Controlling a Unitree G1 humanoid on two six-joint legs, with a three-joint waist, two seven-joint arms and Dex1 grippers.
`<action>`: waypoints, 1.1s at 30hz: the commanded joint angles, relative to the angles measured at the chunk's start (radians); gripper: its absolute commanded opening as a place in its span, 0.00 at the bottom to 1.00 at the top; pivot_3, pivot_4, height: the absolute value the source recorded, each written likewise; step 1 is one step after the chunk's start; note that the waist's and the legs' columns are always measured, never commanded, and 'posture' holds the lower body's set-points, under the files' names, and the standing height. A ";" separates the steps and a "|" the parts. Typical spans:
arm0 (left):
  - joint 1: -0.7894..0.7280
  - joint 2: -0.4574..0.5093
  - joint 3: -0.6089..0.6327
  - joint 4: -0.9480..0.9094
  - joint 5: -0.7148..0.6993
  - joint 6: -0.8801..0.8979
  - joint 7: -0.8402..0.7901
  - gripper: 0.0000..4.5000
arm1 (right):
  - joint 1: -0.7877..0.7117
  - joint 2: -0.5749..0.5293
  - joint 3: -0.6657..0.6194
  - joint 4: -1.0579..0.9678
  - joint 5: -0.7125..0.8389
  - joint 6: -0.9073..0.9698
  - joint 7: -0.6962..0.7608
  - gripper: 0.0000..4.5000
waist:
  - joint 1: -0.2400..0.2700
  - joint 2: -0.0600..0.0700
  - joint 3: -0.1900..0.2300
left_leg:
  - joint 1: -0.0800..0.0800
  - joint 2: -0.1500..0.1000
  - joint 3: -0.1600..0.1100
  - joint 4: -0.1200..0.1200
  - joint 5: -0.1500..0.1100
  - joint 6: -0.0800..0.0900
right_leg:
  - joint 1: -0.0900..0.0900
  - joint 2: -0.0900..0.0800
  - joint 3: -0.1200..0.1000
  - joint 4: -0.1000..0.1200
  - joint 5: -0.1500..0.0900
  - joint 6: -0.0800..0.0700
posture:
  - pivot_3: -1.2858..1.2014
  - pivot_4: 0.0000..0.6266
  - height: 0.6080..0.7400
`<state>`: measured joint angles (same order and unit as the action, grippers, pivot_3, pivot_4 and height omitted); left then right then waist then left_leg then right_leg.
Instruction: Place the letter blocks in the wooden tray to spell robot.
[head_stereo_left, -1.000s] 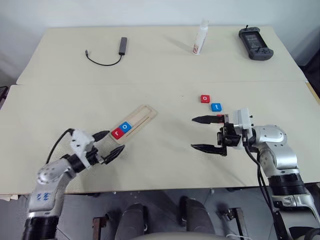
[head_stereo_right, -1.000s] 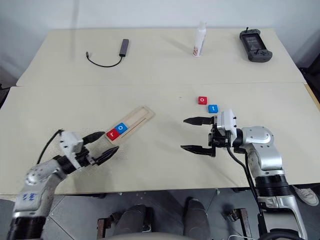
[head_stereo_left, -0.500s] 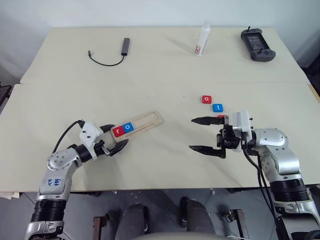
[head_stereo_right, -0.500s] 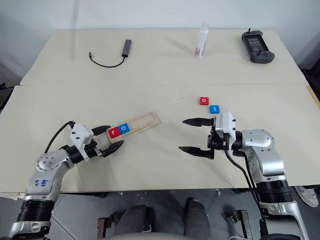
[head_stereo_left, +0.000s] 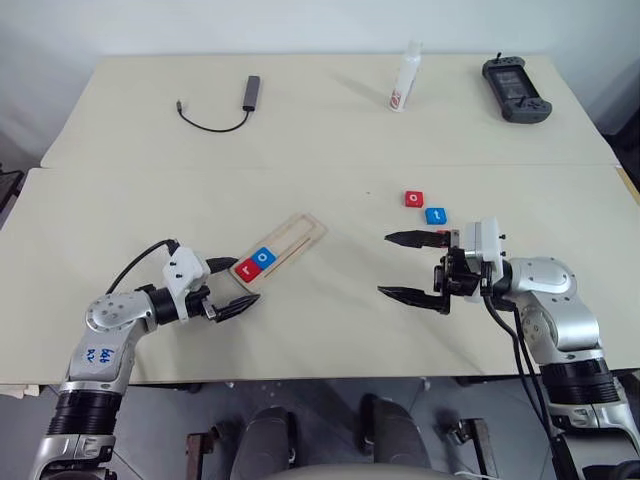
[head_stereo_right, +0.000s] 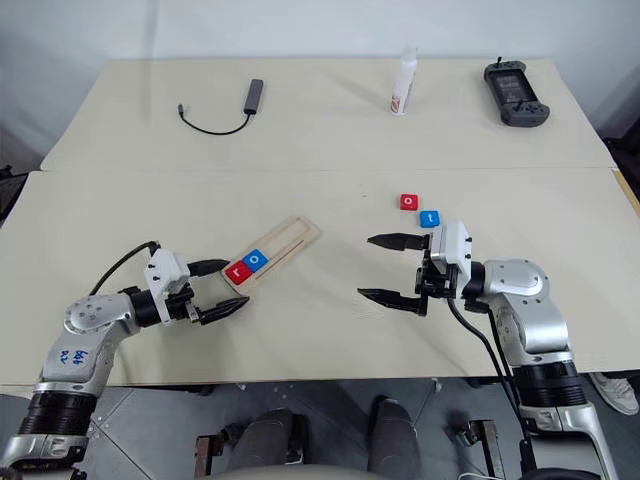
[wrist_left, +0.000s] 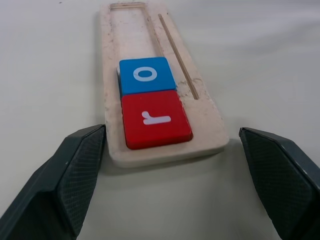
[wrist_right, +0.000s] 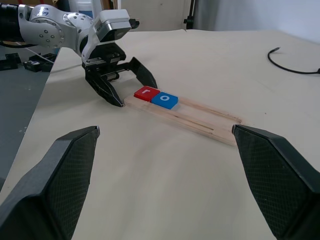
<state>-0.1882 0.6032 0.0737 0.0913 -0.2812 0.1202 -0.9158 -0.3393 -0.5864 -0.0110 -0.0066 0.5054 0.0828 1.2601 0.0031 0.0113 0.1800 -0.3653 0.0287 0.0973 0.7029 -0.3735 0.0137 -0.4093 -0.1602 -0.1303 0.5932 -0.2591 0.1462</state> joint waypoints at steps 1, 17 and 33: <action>0.003 -0.022 -0.038 0.034 0.032 0.018 0.026 1.00 | 0.010 -0.011 -0.037 -0.045 0.014 -0.015 -0.011 0.99 | 0.000 0.000 0.000 | 0.000 0.000 0.000 0.000 0.000 0.000 | 0.000 0.000 0.000 0.000 0.000 0.000 | 0.52 0.24 1.00; 0.002 -0.060 -0.037 0.039 0.036 -0.004 0.074 0.76 | -0.005 -0.018 -0.039 -0.030 0.014 -0.023 -0.011 1.00 | -0.003 0.002 -0.001 | 0.002 0.000 0.000 0.000 0.000 0.000 | 0.001 0.000 0.001 0.000 0.000 0.000 | 0.52 0.24 1.00; -0.385 -0.166 -0.310 0.309 0.181 -0.255 -0.184 0.76 | 0.351 -0.190 -0.339 -0.203 0.061 0.018 -0.065 1.00 | 0.025 0.000 -0.001 | -0.003 -0.001 0.000 0.000 0.000 0.000 | 0.000 0.000 -0.002 -0.003 0.000 0.000 | 0.52 0.24 1.00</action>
<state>-0.5529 0.4382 -0.2183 0.3711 -0.1299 -0.0995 -1.0896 -0.0044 -0.7618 -0.2948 -0.1617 0.5404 0.0972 1.2076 0.0277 0.0118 0.1794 -0.3679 0.0278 0.0968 0.7029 -0.3737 0.0141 -0.4093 -0.1600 -0.1324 0.5905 -0.2589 0.1467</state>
